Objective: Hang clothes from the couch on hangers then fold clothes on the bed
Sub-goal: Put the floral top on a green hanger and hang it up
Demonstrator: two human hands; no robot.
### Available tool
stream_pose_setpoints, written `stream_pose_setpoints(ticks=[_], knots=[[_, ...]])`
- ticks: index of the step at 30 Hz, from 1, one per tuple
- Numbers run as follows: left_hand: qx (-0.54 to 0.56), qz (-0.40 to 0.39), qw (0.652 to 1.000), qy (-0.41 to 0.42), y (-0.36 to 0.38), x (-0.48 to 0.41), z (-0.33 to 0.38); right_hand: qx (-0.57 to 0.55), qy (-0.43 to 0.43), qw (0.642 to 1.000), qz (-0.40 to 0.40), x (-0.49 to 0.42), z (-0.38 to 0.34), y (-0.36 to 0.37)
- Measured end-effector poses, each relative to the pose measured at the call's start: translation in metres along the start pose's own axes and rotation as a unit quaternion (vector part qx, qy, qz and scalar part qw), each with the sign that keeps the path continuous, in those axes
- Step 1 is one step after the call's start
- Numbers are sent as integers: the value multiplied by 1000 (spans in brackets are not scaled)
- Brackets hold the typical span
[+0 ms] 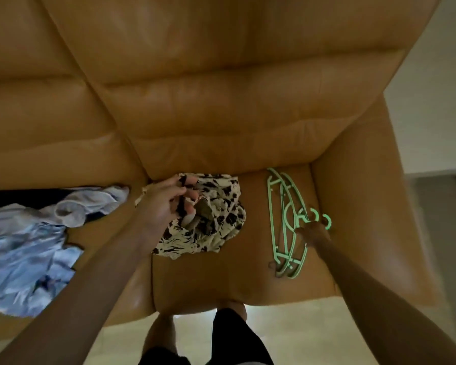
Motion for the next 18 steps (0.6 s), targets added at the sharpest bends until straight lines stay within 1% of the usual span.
stream_pose_setpoints(ticks=[2,3,5,8,11,14,18], knots=[[21,7,1000,-7,12,-23,-16,18,21,999,29,-18,26,14],[21,2,1000,-5,17,-31,-21,-3,33,999,40,-31,33,22],[22,-10,1000,-1,30,-46,-32,-47,73,996,31,-55,43,39],[4,-24,1000,8,51,-69,-46,-62,102,993,19,-96,59,61],[-10,-37,999,19,63,-82,-51,-96,72,991,56,-122,59,71],[-21,-42,999,13,71,-97,-61,-132,68,984,96,-143,62,80],[-25,-39,999,7,75,-106,-72,-149,43,978,143,-156,70,90]])
Point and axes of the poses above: each hand's wrist, its own x-axis away from the middle knuckle, its own y-axis out of the palm, z = x × y, the point moved 1 cm from there along -x, towards the middle knuckle, and after that the axes turned 12 degrees about -x, right-handed, at the moved point
